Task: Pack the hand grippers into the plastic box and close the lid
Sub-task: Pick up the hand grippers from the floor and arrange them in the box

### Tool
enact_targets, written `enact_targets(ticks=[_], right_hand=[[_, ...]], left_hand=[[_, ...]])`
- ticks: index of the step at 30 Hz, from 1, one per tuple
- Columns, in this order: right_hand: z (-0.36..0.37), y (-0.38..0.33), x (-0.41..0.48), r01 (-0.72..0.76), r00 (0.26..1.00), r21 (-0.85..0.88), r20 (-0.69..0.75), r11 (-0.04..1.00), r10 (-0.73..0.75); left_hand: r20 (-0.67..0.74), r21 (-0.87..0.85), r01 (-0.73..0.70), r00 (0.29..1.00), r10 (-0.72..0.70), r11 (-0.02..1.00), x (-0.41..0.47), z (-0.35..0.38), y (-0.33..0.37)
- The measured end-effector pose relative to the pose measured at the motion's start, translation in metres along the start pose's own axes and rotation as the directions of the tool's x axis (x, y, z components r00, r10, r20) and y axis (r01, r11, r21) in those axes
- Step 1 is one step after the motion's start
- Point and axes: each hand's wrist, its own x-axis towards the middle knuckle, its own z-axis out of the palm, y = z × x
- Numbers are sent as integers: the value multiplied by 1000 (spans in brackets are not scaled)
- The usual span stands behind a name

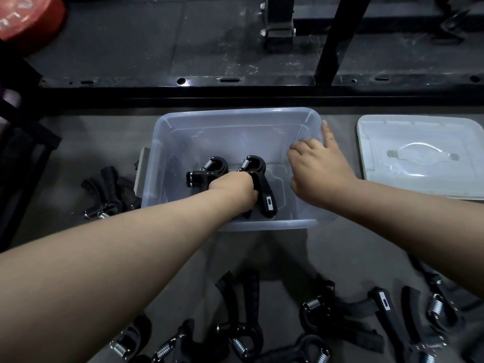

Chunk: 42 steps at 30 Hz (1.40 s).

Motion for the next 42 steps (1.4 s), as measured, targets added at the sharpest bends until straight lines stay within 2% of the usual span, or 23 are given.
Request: enact_targets(ticks=[4, 8, 10, 13, 18, 26, 29, 30, 31, 32, 33, 34, 35, 36, 37, 40, 41, 42], right_hand=[[1, -1, 0, 3, 1000, -9, 3, 1000, -3], [-3, -1, -1, 5, 1000, -12, -9, 1000, -5], [-3, -1, -2, 33, 999, -42, 1, 999, -33], [-6, -1, -3, 62, 997, -110, 62, 992, -55], [-15, -3, -14, 52, 987, -172, 159, 984, -24], [1, 7, -65, 123, 985, -293, 150, 948, -81], [1, 3, -78, 131, 976, -359, 211, 924, -57], [-1, 0, -80, 138, 971, -375, 235, 917, -50], [-2, -2, -82, 141, 967, -372, 251, 917, -47], [-3, -3, -83, 142, 965, -354, 257, 925, -50], [-3, -3, -83, 141, 967, -325, 249, 935, -59], [-3, -3, -84, 138, 971, -294, 227, 946, -72], [-2, -2, -84, 134, 977, -269, 196, 954, -82], [-2, 0, -84, 131, 982, -256, 168, 958, -89], [-1, 0, -85, 131, 984, -254, 149, 958, -95], [1, -2, -84, 124, 988, -245, 117, 962, -98], [2, -2, -84, 124, 989, -242, 111, 962, -99], [3, -2, -83, 125, 989, -236, 107, 964, -102]], left_hand=[[10, -4, -23, 1000, 23, 1000, -4, -3, -4], [-162, -66, -96, 983, 84, 993, -32, -22, -11], [-202, -101, -182, 966, 159, 978, -55, -29, -17], [-169, -158, -307, 945, 281, 939, -91, -28, -23], [-169, -116, -311, 942, 290, 943, -116, -20, -18], [-194, -160, -417, 902, 386, 895, -144, 4, -3], [-222, -144, -432, 891, 396, 891, -157, 18, -6], [-300, -81, -469, 853, 428, 879, -161, 25, -10], [-425, 23, -532, 761, 490, 846, -164, 34, -17], [-531, 144, -602, 623, 575, 785, -169, 42, -24], [-565, 265, -677, 468, 680, 687, -174, 52, -31], [-508, 376, -748, 328, 797, 547, -180, 65, -37], [-365, 438, -803, 252, 896, 404, -185, 79, -42], [-194, 449, -841, 238, 952, 302, -187, 92, -44], [-44, 436, -858, 281, 959, 272, -186, 104, -45], [269, 430, -817, 521, 810, 383, -173, 129, -48], [360, 465, -802, 559, 747, 375, -168, 132, -48], [426, 499, -797, 568, 705, 341, -162, 132, -47]])
